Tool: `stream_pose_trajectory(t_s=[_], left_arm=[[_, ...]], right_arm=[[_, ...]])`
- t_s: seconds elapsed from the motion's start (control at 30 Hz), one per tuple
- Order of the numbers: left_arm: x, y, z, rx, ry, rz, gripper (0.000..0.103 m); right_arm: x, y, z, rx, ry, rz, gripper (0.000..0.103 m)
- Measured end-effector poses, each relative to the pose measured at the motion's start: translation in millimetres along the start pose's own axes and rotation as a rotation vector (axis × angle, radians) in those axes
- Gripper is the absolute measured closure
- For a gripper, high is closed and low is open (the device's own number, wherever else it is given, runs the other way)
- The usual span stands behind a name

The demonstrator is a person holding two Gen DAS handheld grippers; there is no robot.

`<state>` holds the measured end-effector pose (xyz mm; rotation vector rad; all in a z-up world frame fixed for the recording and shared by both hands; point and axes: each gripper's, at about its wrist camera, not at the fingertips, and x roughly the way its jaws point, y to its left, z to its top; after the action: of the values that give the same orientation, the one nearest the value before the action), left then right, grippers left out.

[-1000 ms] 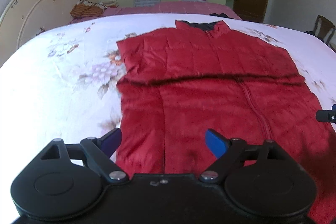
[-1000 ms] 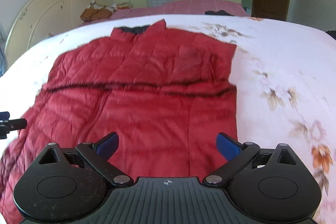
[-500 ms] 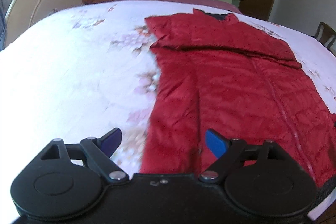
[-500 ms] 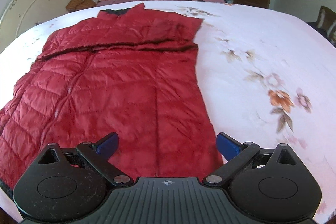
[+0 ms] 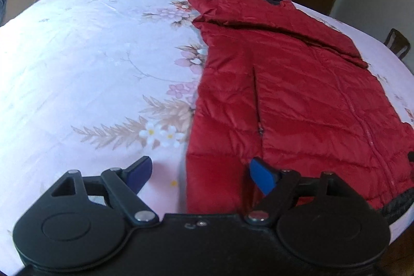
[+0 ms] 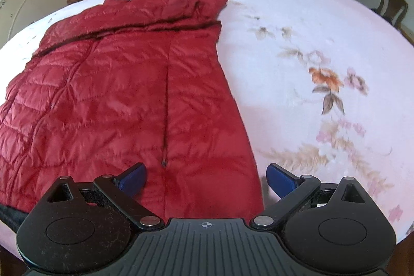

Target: Fold large clothes

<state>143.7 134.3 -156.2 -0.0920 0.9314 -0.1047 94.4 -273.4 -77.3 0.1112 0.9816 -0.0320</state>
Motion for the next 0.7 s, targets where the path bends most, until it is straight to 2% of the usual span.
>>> stream_pose_trajectory(t_s=[0.07,0.13,0.17,0.2,0.23,0.27,0.33,0.43,0.53,0.7], left_arm=[[0,-3,-2,0.003,0.007,-0.015,0.025],[-2,-5,-3,0.004,0.008,-0.037,0.039],[-2,-5,-3,0.0,0.009,-0.053,0.045],[-3,-6,-3,-0.008,0.013,-0.078,0.056],[-3,-7,-3,-0.011,0.016,-0.091,0.065],[-2,-8,-3,-0.012,0.019,-0.103,0.07],[-1,-10,-1,-0.023,0.025,-0.128,0.084],[-3,-13,3,-0.033,0.019,-0.164,0.093],[-11,-16,11,-0.034,-0.01,-0.193,0.094],[-29,-12,37,-0.088,-0.094,-0.242,0.095]], right_arm=[[1,-3,-5,0.023,0.017,0.027,0.005],[2,-4,-7,0.041,0.024,0.048,0.005],[1,-4,-8,0.045,0.025,0.054,0.009],[-1,-4,-9,0.049,0.021,0.065,0.024],[-3,-4,-8,0.054,0.019,0.071,0.035],[-5,-4,-7,0.061,0.02,0.084,0.044],[-8,-5,-5,0.079,0.028,0.115,0.07],[-11,-2,-1,0.08,0.037,0.138,0.087],[-17,2,4,0.059,0.025,0.139,0.093],[-37,1,23,0.084,-0.046,0.179,0.094]])
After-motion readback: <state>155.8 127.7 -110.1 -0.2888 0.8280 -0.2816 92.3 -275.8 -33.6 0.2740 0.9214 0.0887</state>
